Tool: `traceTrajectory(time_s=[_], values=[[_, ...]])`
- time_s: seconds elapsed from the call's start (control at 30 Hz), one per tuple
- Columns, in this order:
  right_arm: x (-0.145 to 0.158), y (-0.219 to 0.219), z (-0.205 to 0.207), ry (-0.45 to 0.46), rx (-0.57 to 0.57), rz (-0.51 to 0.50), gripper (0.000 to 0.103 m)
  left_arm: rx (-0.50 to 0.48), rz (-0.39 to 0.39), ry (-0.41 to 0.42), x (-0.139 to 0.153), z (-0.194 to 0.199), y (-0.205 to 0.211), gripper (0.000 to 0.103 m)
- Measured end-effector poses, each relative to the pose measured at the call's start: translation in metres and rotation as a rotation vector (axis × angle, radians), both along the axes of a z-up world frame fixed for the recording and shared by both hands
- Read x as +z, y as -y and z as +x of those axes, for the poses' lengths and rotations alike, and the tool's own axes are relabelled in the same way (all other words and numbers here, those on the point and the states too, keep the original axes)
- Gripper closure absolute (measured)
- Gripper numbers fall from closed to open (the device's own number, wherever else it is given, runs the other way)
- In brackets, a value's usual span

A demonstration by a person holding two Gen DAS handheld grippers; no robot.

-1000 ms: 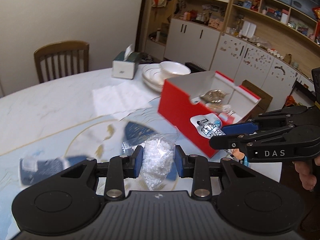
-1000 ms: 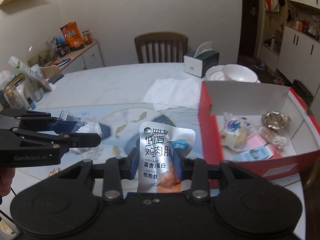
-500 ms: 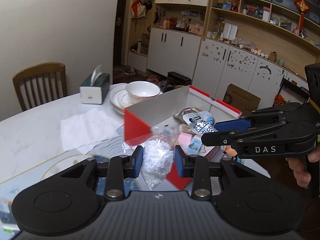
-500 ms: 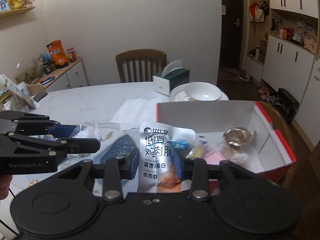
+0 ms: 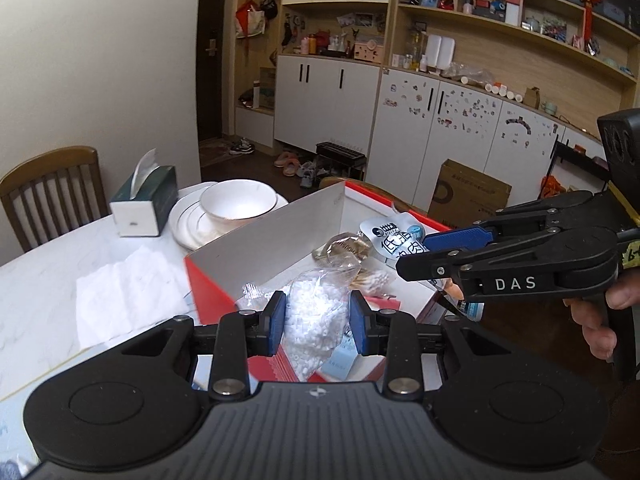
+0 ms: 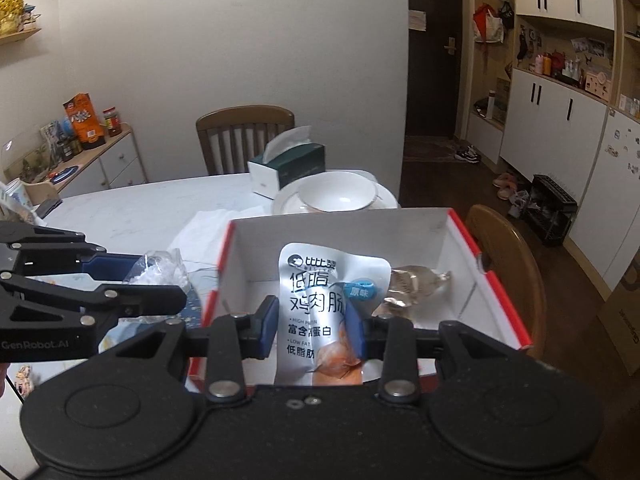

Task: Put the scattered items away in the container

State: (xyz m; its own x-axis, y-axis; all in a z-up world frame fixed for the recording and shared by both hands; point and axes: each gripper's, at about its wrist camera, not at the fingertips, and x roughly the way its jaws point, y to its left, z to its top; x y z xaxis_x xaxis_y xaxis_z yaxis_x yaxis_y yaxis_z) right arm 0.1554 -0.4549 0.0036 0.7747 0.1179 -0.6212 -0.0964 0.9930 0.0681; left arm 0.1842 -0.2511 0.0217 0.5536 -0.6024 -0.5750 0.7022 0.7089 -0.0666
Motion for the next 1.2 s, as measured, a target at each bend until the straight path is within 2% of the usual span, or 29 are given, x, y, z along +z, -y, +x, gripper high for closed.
traceTrajectory(time_s=[0.43, 0.83, 1.2], values=[[-0.01, 0.036, 0.035, -0.005, 0.011, 0.001, 0.068, -0.038, 0.076, 0.038, -0.007, 0.034, 0.061, 0.071], [-0.039, 0.035, 0.071, -0.086, 0.089, -0.022, 0.068, 0.004, 0.164, -0.056, -0.039, 0.09, 0.091, 0.071], [-0.065, 0.028, 0.09, -0.167, 0.128, -0.073, 0.068, -0.011, 0.274, -0.051, -0.062, 0.112, 0.109, 0.071]])
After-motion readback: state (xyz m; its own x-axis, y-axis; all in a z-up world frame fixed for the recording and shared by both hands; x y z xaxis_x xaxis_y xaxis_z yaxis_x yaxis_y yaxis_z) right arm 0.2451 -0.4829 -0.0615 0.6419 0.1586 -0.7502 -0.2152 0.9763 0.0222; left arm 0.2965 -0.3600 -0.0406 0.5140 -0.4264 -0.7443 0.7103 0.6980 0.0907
